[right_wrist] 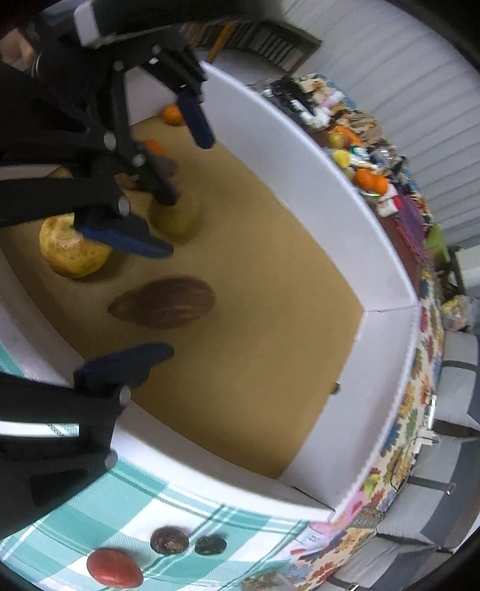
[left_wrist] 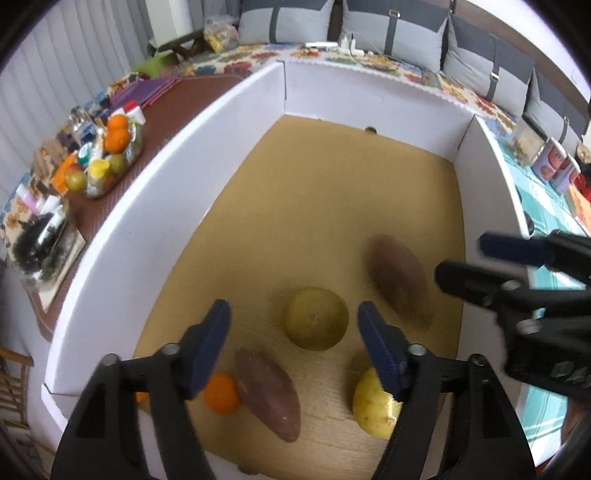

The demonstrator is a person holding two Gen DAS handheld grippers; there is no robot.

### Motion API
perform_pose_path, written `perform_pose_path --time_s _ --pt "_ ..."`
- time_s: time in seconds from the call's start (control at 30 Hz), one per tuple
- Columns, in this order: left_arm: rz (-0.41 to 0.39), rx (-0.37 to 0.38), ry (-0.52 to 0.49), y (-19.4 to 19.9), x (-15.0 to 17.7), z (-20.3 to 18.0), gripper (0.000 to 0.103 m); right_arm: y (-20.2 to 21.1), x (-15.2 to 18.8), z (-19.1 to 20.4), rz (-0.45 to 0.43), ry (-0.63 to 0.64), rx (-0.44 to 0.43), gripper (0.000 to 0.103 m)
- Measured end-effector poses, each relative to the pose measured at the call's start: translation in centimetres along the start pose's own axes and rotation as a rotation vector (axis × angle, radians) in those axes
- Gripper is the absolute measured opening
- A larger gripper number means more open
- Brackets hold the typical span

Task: Organize fruits
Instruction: 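Carry both fruits into the white box and open both tools, then return both open tools over the tablecloth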

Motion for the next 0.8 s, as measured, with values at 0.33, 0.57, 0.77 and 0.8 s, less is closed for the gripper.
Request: perform_pose_path --time_s 0.33,0.57,0.77,0.8 --pt "-0.192 0.05 -0.005 6.9 -1.0 -2.2 0.086 9.6 1.5 -4.2 -0.23 -0.058 0.048 0.092" --pt "-0.3 0.245 -0.114 13.4 1.9 -10.8 0.09 13.8 13.9 -14.5 -0.287 -0.167 0.262 0.093" --pt "-0.186 0.458 -0.249 13.0 8.2 -22.1 0.091 16.9 26.3 -23.6 -0.318 -0.329 0.448 0.093" --pt "-0.147 0.474 -0.272 11.7 9.7 -24.0 0.091 17.0 28.7 -25.1 -0.314 -0.375 0.468 0.093"
Point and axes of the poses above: each gripper's, at about its wrist camera, not at the fingertips, and y roughly against the way its jaws point, z to its left, x to its underside, the point moved 10 cm from there along -y, roughly the way its jaws point
